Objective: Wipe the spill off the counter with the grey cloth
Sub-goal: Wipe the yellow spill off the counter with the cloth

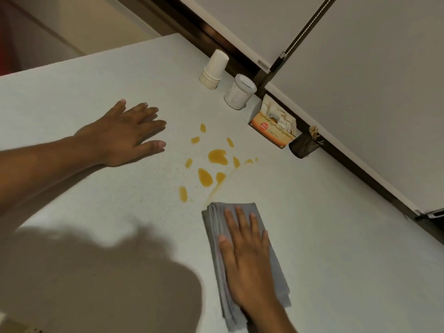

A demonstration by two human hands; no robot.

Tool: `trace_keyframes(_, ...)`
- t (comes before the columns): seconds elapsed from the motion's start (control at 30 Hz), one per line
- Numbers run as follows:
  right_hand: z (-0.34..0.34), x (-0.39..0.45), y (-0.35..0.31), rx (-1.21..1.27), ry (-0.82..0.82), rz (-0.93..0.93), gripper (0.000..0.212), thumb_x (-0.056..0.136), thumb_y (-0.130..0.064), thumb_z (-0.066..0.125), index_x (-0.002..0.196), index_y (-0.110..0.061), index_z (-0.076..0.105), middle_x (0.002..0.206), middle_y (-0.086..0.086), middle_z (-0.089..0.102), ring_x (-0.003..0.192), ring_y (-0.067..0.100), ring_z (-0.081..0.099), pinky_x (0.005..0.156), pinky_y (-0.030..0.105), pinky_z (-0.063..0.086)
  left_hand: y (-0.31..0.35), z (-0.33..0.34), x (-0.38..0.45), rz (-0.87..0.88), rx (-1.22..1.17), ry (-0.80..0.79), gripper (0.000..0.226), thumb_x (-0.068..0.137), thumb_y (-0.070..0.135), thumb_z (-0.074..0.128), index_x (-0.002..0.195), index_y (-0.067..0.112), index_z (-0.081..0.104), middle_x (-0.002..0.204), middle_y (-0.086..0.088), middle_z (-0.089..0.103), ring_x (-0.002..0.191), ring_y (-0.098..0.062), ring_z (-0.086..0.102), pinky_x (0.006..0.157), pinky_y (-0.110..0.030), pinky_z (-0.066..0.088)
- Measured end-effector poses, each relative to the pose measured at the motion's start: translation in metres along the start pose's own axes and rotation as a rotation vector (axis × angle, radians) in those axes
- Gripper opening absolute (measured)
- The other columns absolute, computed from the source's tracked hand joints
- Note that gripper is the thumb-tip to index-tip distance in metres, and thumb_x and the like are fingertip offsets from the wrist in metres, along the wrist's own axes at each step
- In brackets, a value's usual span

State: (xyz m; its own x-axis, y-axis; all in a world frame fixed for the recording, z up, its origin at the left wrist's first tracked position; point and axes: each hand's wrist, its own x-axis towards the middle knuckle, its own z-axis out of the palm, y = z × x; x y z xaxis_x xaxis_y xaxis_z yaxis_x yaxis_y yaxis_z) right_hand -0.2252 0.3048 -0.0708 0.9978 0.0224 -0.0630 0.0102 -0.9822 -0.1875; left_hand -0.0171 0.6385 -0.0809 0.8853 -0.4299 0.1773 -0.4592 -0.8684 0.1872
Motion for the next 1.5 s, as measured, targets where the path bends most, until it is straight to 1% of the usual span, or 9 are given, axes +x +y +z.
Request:
trace_keyframes(0.1, -0.014, 0.060, 0.018, -0.004, 0.039, 0.144, 0.058, 0.109, -0.057, 0.018, 0.166, -0.042, 0.013, 0.176, -0.013, 0.007, 0.163, 0.017, -0.002, 0.130, 0.050, 0.001, -0.003, 0.003, 0.001, 0.018, -0.005, 0.029, 0.091, 0.098, 0.080, 0.005, 0.163, 0.026, 0.036, 0.174, -0.010, 0.029, 0.164, -0.030, 0.018, 0.129, -0.059, 0.013)
trace_keyframes(0.3, -0.025, 0.151, 0.006, -0.001, 0.050, 0.440, 0.057, 0.112, -0.045, 0.018, 0.168, -0.033, 0.010, 0.177, -0.001, 0.008, 0.162, 0.030, 0.004, 0.127, 0.063, 0.005, -0.014, -0.003, 0.000, 0.015, -0.013, 0.037, 0.092, 0.097, 0.079, 0.005, 0.161, 0.022, 0.037, 0.174, -0.013, 0.028, 0.164, -0.032, 0.018, 0.129, -0.062, 0.012)
trace_keyframes(0.57, 0.015, 0.017, -0.069, -0.006, 0.052, 0.097, 0.058, 0.106, -0.061, 0.008, 0.164, -0.051, 0.001, 0.172, -0.025, -0.007, 0.159, 0.006, -0.017, 0.129, 0.043, -0.011, -0.046, -0.015, 0.007, 0.124, -0.032, -0.030, 0.100, 0.091, 0.087, 0.001, 0.167, 0.027, 0.026, 0.175, -0.007, 0.030, 0.164, -0.027, 0.020, 0.131, -0.056, 0.013)
trace_keyframes(0.67, 0.010, 0.010, -0.056, 0.027, 0.044, 0.117, 0.056, 0.105, -0.066, 0.011, 0.161, -0.058, 0.006, 0.168, -0.033, -0.007, 0.155, -0.003, -0.019, 0.126, 0.035, -0.011, -0.072, -0.014, 0.000, 0.127, 0.044, -0.044, 0.099, 0.092, 0.087, 0.000, 0.166, 0.027, 0.027, 0.173, -0.007, 0.032, 0.164, -0.028, 0.019, 0.130, -0.056, 0.016)
trace_keyframes(0.8, -0.011, 0.093, -0.013, 0.003, 0.091, 0.304, 0.058, 0.111, -0.054, 0.019, 0.166, -0.038, 0.017, 0.176, -0.004, 0.013, 0.162, 0.022, 0.007, 0.129, 0.055, 0.007, -0.080, -0.008, -0.004, 0.066, -0.034, -0.067, 0.098, 0.092, 0.088, 0.003, 0.166, 0.028, 0.028, 0.177, -0.005, 0.022, 0.165, -0.027, 0.013, 0.131, -0.057, 0.015)
trace_keyframes(0.93, -0.025, 0.173, -0.008, 0.022, 0.064, 0.493, 0.058, 0.111, -0.047, 0.018, 0.167, -0.034, 0.011, 0.177, 0.000, 0.009, 0.162, 0.030, 0.004, 0.126, 0.064, 0.005, -0.079, -0.006, -0.003, 0.053, -0.082, -0.056, 0.095, 0.093, 0.088, 0.008, 0.167, 0.031, 0.026, 0.179, -0.002, 0.014, 0.167, -0.023, 0.007, 0.132, -0.056, 0.011)
trace_keyframes(1.1, -0.004, 0.151, -0.057, -0.009, 0.025, 0.301, 0.058, 0.112, -0.048, 0.017, 0.168, -0.036, 0.006, 0.177, -0.003, 0.003, 0.163, 0.026, 0.000, 0.129, 0.059, 0.000, -0.079, -0.005, -0.001, 0.087, -0.061, -0.092, 0.092, 0.093, 0.088, 0.004, 0.169, 0.037, 0.016, 0.180, 0.003, 0.009, 0.167, -0.020, 0.003, 0.133, -0.055, 0.007)
trace_keyframes(1.33, 0.016, 0.052, -0.085, 0.050, 0.026, 0.050, 0.059, 0.103, -0.068, 0.011, 0.161, -0.057, 0.007, 0.169, -0.034, -0.006, 0.158, -0.003, -0.015, 0.127, 0.036, -0.012, -0.082, -0.002, 0.000, 0.070, -0.091, -0.115, 0.094, 0.091, 0.090, 0.002, 0.169, 0.039, 0.013, 0.180, 0.007, 0.004, 0.167, -0.016, -0.001, 0.134, -0.052, -0.001)
trace_keyframes(1.5, -0.011, 0.154, -0.054, 0.013, 0.079, 0.291, 0.057, 0.112, -0.050, 0.021, 0.167, -0.033, 0.019, 0.175, -0.002, 0.016, 0.162, 0.024, 0.009, 0.128, 0.060, 0.009, -0.082, -0.001, -0.001, 0.070, -0.079, -0.105, 0.092, 0.093, 0.087, 0.002, 0.169, 0.037, 0.016, 0.180, 0.004, 0.006, 0.167, -0.018, 0.002, 0.134, -0.053, 0.001)
